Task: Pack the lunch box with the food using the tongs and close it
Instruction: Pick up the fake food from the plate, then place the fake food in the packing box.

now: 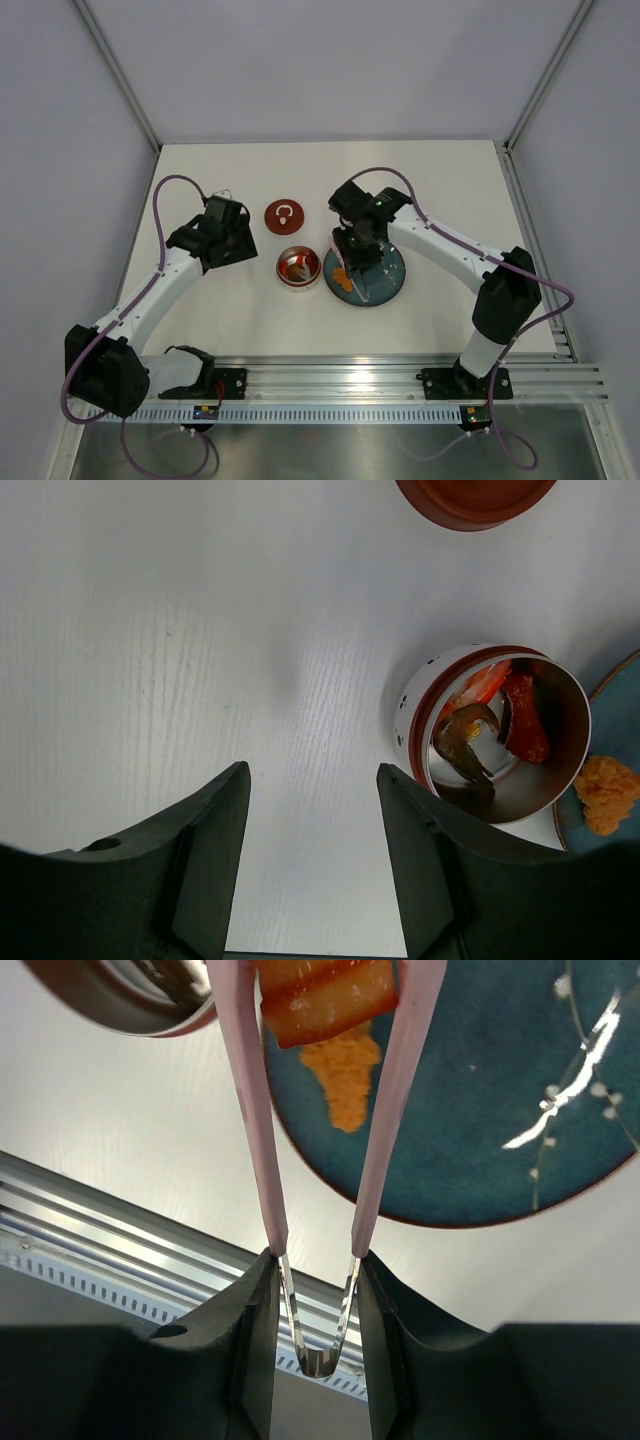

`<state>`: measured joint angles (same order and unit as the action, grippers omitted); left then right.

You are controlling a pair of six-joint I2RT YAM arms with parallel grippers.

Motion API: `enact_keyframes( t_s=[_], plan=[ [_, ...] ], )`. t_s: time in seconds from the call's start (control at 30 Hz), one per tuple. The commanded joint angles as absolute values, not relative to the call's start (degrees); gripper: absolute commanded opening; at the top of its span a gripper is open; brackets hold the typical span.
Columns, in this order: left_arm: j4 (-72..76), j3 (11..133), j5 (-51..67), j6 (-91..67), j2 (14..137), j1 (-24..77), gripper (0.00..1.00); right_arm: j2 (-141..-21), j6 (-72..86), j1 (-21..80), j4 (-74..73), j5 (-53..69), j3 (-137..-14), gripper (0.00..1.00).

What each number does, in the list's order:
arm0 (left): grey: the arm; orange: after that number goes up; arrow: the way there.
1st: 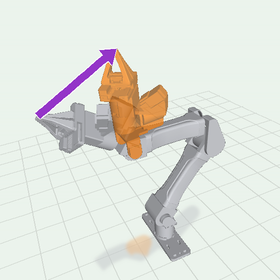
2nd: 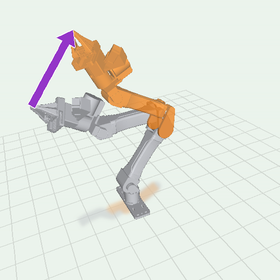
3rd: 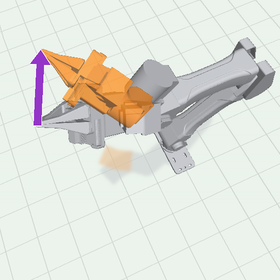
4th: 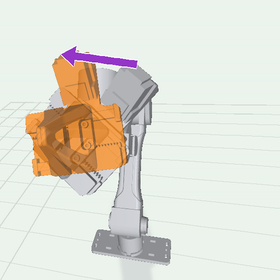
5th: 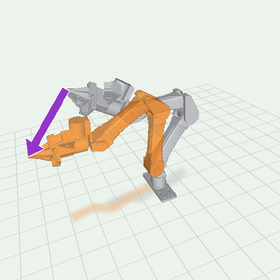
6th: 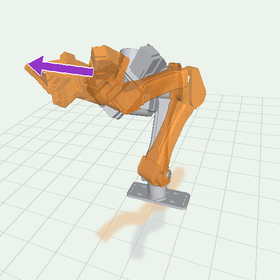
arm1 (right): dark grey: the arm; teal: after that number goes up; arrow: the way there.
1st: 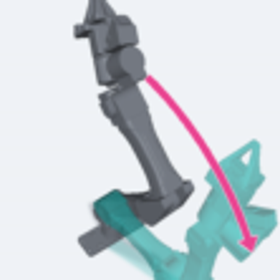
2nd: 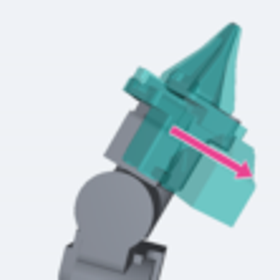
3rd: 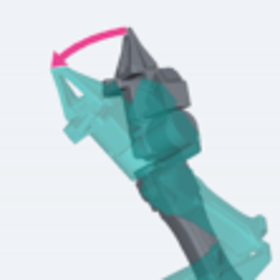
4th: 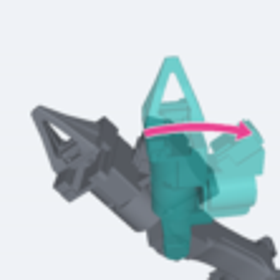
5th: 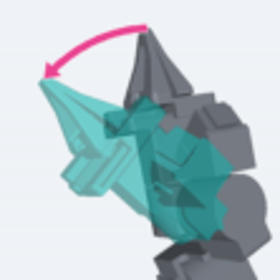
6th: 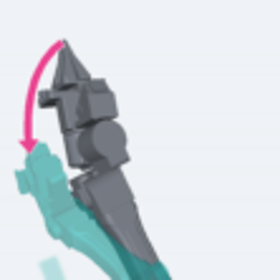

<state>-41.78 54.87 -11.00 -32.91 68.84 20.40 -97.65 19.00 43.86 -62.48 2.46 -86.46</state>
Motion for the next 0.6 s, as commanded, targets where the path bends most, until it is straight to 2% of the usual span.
enact_keyframes(
  t_s=[0.0,0.57],
  plan=[
    [-39.3,55.4,-11.2,-33.6,67.2,20.3,0.57,-100.7,20.0,47.2,-63.0,2.5,-91.0,0.18],
    [-39.9,55.3,-11.9,-33.6,66.7,20.3,0.58,-111.1,19.0,52.8,-60.2,6.9,-96.6,0.2]
  ],
)
